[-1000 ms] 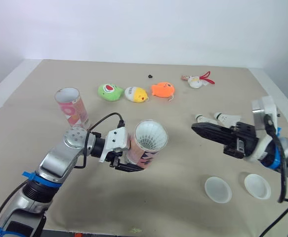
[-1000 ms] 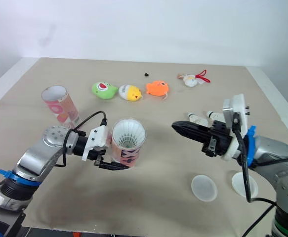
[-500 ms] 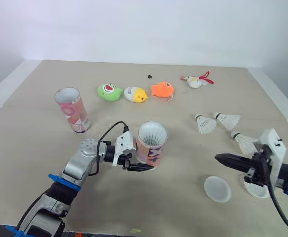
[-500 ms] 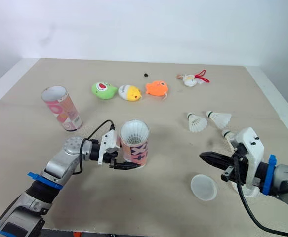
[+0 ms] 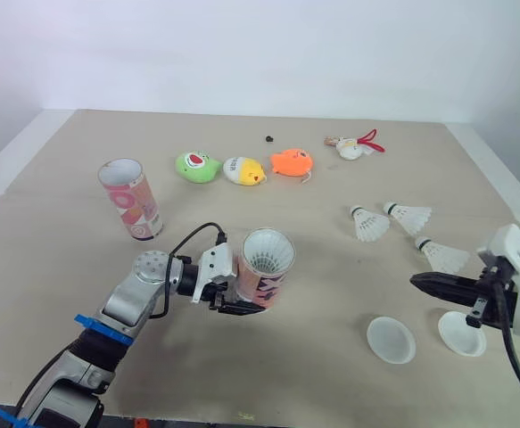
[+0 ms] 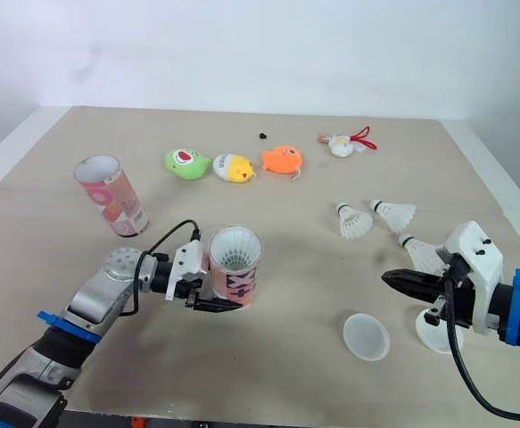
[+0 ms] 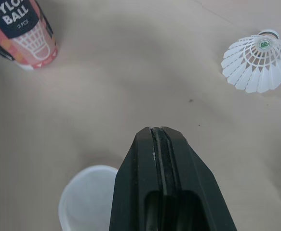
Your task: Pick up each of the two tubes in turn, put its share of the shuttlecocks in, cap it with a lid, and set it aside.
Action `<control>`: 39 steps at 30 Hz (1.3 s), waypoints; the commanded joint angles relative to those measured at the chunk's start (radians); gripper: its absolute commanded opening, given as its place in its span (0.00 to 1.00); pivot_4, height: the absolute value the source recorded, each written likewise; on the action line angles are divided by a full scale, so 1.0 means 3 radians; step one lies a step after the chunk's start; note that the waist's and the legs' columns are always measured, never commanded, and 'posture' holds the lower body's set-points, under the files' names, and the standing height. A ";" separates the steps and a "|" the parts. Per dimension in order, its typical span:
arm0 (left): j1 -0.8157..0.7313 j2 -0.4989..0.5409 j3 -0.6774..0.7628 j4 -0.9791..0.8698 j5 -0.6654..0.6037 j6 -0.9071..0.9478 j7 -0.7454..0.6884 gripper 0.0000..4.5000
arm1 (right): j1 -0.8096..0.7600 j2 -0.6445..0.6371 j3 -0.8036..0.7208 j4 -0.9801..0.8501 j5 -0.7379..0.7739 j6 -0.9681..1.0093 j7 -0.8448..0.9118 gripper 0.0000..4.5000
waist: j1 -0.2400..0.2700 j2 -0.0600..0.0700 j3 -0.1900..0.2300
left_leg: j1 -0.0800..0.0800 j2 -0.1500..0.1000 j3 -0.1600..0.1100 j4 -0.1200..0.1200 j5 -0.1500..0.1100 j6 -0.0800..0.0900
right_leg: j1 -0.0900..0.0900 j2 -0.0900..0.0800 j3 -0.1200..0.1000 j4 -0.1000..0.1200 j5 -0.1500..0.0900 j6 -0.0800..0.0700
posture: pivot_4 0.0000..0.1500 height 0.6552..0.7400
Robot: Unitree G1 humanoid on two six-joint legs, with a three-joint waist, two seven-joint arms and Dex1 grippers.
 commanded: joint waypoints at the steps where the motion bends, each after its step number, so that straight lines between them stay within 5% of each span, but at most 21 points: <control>1: 0.0079 0.0010 -0.0039 -0.0041 0.0075 0.0026 0.0072 0.65 | 0.0023 -0.0057 0.0122 -0.0023 -0.0193 -0.0198 0.0078 0.00 | 0.0000 0.0000 0.0000 | 0.0000 0.0001 0.0000 0.0000 0.0000 0.0000 | 0.0000 0.0000 0.0000 0.0000 0.0000 0.0000 | 1.00 1.00; 2: 0.0066 -0.0014 -0.0069 -0.0036 0.0097 0.0019 0.0086 0.65 | 0.0028 -0.0054 0.0172 0.0006 -0.0246 -0.0255 0.0103 0.00 | 0.0000 0.0000 0.0000 | 0.0001 0.0001 0.0000 0.0000 0.0000 0.0000 | 0.0001 0.0000 0.0000 0.0000 0.0000 0.0002 | 1.00 1.00; 5: 0.0042 -0.0059 -0.0131 0.0009 0.0144 -0.0033 0.0084 0.65 | 0.0015 -0.0045 0.0334 0.0069 -0.0370 -0.0362 0.0136 0.23 | 0.0009 0.0002 -0.0001 | 0.0003 -0.0001 0.0000 0.0002 0.0001 0.0000 | 0.0004 -0.0003 0.0000 0.0000 0.0001 0.0005 | 1.00 1.00; 12: -0.0153 -0.0192 -0.0265 0.0308 0.0322 -0.0268 0.0079 0.65 | -0.0151 -0.0300 0.0794 0.0550 -0.0847 -0.0787 0.0374 0.93 | 0.0041 0.0002 -0.0002 | 0.0003 -0.0007 0.0006 0.0006 0.0002 0.0001 | 0.0007 -0.0012 0.0005 -0.0003 0.0000 0.0007 | 1.00 1.00; 25: -0.0134 -0.0250 -0.0198 0.0394 0.0278 -0.0391 0.0153 0.65 | -0.0615 -0.0562 0.1148 0.0507 -0.0760 -0.0758 0.0836 0.93 | 0.0048 0.0009 -0.0003 | 0.0008 -0.0003 0.0005 0.0006 0.0006 0.0004 | 0.0009 -0.0006 0.0005 -0.0005 0.0005 0.0001 | 1.00 1.00; 39: -0.0014 -0.0189 -0.0163 0.0191 0.0279 -0.0296 0.0234 0.65 | -0.0793 -0.0572 0.1803 0.0647 -0.1258 -0.1016 0.0777 0.93 | 0.0046 0.0010 -0.0004 | 0.0008 -0.0001 0.0006 0.0005 0.0007 0.0003 | 0.0006 -0.0001 0.0003 -0.0005 0.0008 -0.0001 | 1.00 1.00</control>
